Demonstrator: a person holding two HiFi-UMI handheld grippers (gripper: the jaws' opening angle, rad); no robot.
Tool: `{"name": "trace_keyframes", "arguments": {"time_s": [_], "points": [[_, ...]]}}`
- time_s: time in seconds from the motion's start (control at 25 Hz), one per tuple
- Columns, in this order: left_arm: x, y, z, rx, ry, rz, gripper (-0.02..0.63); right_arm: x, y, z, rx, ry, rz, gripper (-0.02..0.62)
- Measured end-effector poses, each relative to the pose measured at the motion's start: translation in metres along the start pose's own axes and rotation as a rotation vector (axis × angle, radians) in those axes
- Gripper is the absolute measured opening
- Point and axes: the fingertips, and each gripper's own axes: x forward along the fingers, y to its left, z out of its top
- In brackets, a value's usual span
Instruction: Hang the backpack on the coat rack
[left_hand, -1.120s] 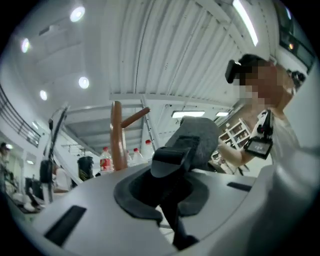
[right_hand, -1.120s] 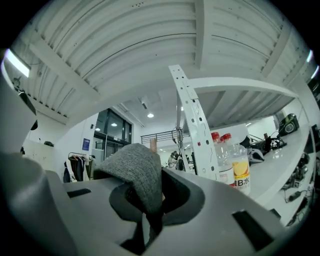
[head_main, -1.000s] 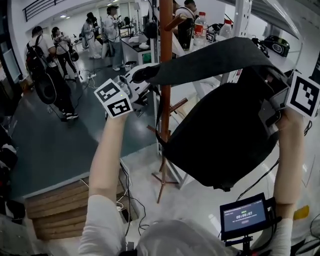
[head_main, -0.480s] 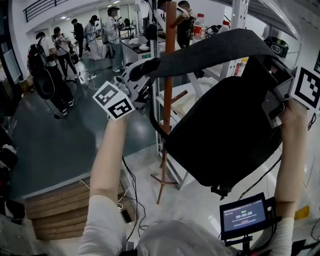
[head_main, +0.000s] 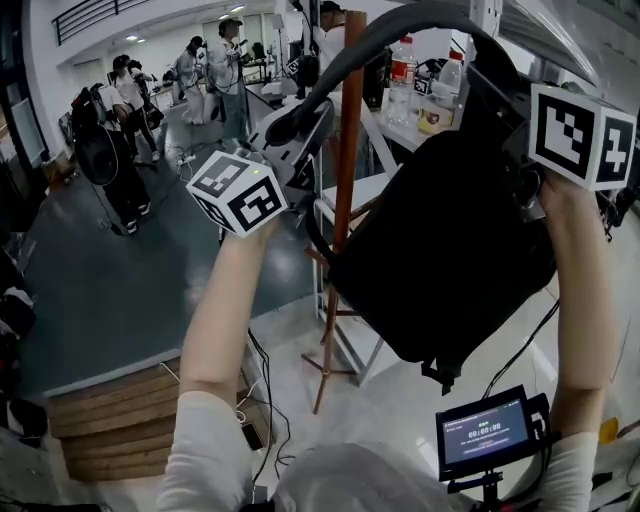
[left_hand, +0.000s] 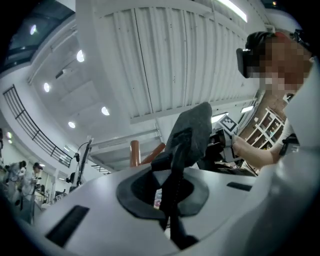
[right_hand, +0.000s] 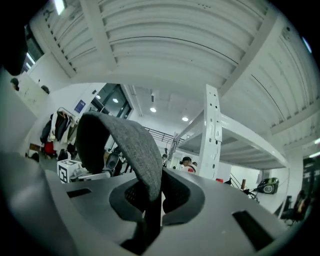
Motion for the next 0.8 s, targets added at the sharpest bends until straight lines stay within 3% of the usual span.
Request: {"name": "trace_keyframes", "arguments": {"time_s": [0.12, 0.28, 0.44, 0.64, 0.8], "points": [[0.011, 0.014, -0.002, -0.066, 0.056, 0.091, 0.006, 0.013, 0.004, 0.008, -0.111, 0.021, -0.033, 0.04], [0.029, 0.028, -0.021, -0.178, 0.202, 0.166, 0.006, 0.039, 0.01, 0.006, -0.215, 0.103, -0.039, 0.04], [0.042, 0.032, -0.036, -0.181, 0.297, 0.221, 0.006, 0.064, 0.011, -0.005, -0.249, 0.187, -0.036, 0.04], [0.044, 0.035, -0.045, -0.204, 0.357, 0.242, 0.006, 0.086, 0.008, -0.02, -0.252, 0.268, -0.031, 0.04], [0.047, 0.035, -0.068, -0.303, 0.426, 0.235, 0.006, 0.103, 0.002, -0.041, -0.227, 0.339, -0.017, 0.04]]}}
